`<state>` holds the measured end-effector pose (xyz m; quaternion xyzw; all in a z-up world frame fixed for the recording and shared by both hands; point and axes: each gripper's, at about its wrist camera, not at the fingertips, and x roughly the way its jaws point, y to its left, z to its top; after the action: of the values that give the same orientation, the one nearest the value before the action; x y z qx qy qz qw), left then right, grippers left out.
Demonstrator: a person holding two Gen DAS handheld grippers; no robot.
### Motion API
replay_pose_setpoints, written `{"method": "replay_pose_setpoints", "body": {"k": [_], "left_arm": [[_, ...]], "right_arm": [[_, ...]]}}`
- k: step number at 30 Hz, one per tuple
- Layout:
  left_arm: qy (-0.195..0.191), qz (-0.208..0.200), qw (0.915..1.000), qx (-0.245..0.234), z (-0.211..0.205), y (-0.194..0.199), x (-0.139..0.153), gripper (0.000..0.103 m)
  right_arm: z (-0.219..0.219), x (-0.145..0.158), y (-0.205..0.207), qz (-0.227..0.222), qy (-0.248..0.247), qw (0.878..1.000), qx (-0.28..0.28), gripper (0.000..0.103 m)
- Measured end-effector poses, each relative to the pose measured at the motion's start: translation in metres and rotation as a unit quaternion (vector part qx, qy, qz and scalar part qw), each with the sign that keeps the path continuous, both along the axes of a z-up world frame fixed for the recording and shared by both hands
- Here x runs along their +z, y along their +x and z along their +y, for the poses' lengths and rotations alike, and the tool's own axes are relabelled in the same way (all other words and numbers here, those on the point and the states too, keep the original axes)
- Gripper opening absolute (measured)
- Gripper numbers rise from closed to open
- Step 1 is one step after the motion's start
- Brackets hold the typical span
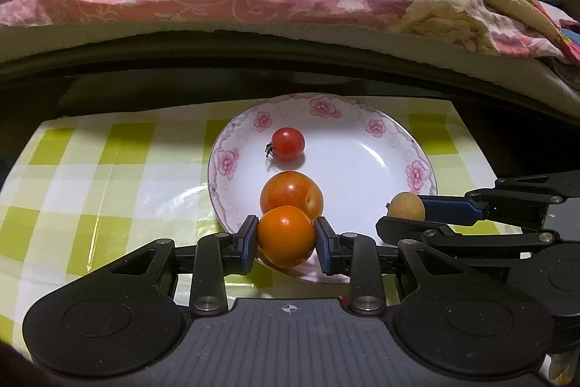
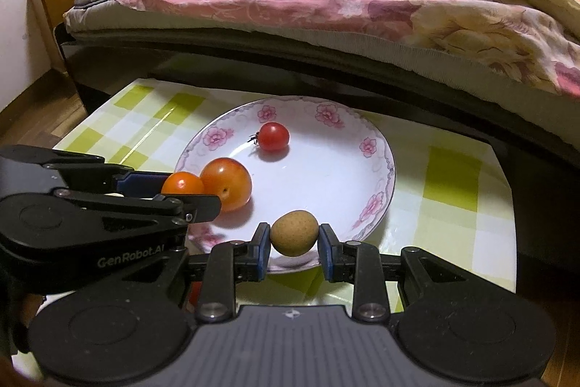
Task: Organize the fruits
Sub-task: 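Carry the orange fruit and longan over the white plate with both tools, then open both tools to release the orange fruit and longan into the plate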
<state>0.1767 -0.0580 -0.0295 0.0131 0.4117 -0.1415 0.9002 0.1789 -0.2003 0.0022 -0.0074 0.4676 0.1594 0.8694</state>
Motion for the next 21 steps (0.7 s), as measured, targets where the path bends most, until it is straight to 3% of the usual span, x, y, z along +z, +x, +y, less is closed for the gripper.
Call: {"method": "replay_pose_setpoints", "body": {"k": [14,21], "left_arm": [[-0.007,0.005,0.9998,0.016,0.006,0.019,-0.003,0.040],[-0.007,0.003,0.9997,0.021,0.010,0.019,0.002,0.045]], "right_arm": [[0.000,-0.009,0.019,-0.010,0.000,1.000,0.004,0.033],[0.000,-0.006,0.023,-0.016,-0.003,1.000,-0.003,0.034]]}}
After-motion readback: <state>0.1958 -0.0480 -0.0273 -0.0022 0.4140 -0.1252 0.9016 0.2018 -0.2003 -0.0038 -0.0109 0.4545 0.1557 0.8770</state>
